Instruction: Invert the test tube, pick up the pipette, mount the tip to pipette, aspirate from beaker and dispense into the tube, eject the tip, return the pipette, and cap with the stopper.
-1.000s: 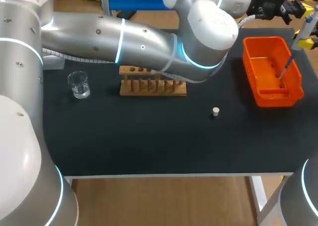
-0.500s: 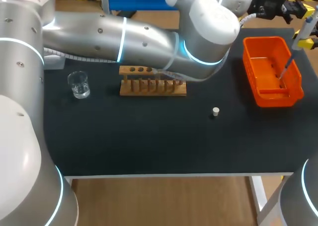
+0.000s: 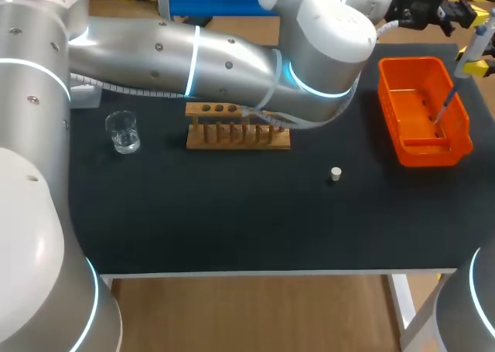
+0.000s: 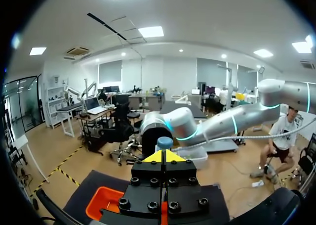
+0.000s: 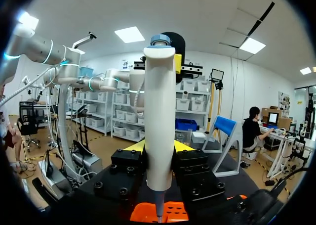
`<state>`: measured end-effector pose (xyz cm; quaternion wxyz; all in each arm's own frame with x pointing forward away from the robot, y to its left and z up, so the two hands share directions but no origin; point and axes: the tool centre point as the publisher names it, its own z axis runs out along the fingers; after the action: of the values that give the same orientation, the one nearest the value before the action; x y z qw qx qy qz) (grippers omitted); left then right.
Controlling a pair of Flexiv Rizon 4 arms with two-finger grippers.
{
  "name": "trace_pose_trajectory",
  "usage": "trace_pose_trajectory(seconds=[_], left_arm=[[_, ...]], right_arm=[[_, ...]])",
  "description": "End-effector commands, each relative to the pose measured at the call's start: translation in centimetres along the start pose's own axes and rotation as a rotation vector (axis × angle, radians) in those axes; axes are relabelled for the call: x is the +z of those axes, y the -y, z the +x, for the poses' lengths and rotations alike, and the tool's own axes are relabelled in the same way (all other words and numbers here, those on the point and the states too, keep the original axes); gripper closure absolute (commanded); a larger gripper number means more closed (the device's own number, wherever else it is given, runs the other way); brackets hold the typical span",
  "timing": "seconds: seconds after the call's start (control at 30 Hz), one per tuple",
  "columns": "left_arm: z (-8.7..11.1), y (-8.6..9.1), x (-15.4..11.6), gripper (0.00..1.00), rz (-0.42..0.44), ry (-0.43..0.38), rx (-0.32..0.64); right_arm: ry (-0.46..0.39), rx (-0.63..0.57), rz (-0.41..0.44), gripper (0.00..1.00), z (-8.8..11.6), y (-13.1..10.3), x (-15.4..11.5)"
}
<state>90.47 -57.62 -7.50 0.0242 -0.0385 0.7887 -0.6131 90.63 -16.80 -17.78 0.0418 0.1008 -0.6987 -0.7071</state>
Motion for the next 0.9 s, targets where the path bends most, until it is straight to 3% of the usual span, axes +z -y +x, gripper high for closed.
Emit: trace_pose_trajectory(seconds=[0.03, 0.9], left_arm=[[-0.2, -0.5, 0.4, 1.00, 0.111, 0.003, 0.002], [-0.4, -2.0, 0.6, 1.00, 0.108, 0.003, -0.017]], right_arm=[[-0.002, 0.000, 0.004, 1.00, 0.0, -0.1, 0.0], [-0.002, 0.000, 0.004, 1.00, 0.0, -0.1, 0.0]])
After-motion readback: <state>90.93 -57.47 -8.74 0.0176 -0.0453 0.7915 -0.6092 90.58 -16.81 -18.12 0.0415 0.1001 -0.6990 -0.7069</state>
